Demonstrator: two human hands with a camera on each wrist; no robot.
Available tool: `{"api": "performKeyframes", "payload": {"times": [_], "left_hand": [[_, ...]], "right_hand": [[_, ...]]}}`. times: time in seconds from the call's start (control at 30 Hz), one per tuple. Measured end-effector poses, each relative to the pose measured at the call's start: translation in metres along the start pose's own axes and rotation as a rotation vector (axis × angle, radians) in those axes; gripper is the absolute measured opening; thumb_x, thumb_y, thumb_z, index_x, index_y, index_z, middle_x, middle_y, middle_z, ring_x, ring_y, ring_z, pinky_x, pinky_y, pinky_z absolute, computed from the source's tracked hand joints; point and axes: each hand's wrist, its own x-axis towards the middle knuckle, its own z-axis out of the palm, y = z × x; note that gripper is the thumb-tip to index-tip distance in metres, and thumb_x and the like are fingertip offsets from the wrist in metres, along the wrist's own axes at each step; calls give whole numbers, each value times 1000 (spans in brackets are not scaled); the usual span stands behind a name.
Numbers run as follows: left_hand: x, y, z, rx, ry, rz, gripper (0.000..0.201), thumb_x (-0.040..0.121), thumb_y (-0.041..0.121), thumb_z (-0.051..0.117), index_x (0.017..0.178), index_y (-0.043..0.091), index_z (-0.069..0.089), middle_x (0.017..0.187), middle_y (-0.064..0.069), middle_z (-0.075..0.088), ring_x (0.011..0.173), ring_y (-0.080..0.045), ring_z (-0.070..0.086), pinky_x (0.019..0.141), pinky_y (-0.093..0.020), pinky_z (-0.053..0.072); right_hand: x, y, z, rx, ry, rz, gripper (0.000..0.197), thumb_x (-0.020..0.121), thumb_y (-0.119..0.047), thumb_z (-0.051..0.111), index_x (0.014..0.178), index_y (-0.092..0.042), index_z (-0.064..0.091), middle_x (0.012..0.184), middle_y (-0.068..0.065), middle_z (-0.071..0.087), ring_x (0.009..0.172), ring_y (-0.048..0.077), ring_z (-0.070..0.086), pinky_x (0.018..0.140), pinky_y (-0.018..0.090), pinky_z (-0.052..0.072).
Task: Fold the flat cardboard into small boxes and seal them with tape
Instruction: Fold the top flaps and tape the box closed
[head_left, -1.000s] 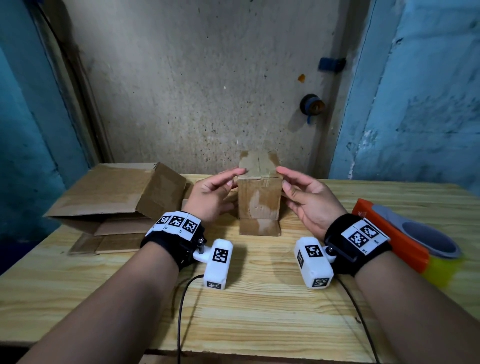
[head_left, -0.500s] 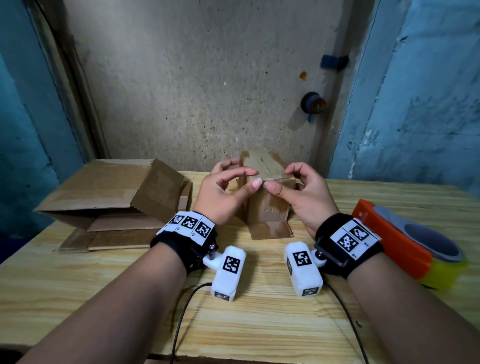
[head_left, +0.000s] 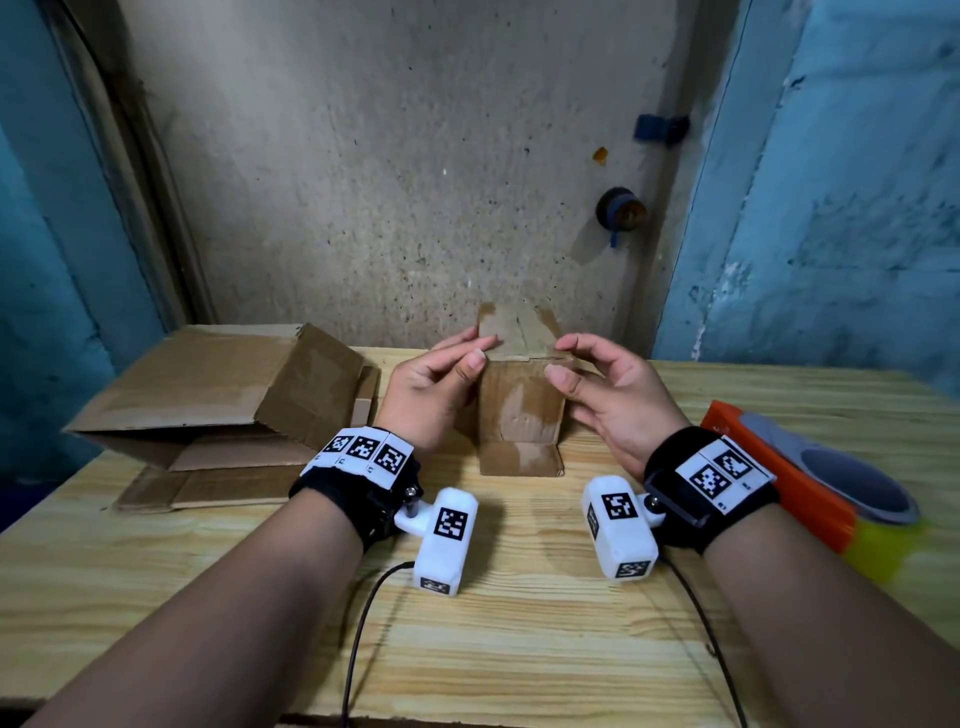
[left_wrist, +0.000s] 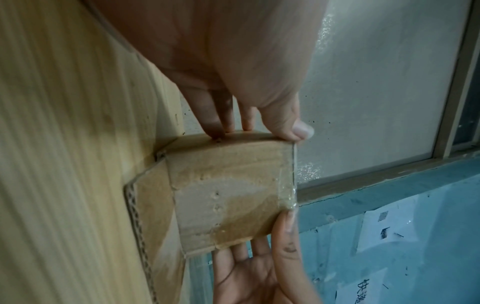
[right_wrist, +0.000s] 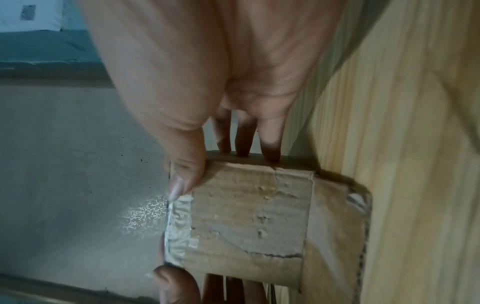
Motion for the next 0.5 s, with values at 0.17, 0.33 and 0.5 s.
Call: {"api": "performKeyframes", "payload": {"times": [0.17,0.33,0.5], "left_hand": [[-1,3,1,-67,43,-57,18,96,29,63,95,28,81,136,3,65,117,-4,62,96,-39,50],[-3,4,1,-81,30,-71,22,87,43,66,99,32,82,131,8,68,115,-16,56,101,-45,44],[-6,5,3,-98,40,-82,21,83,39,68,99,36,82,134,5,67,96,-9,61,93,-44,45]], "right_hand": [[-6,-2,-1,98,-25,41,31,84,-13,71,114,-19,76,122,5,76,118,16,69,98,39,58],[-4,3,-1,202,-32,58,37,87,-14,62,124,-13,71,126,8,74,125,21,66,105,40,55],[-2,7,-2,255,-48,64,45,85,-3,62,129,-9,66,130,13,70,130,26,60,109,45,49]]}}
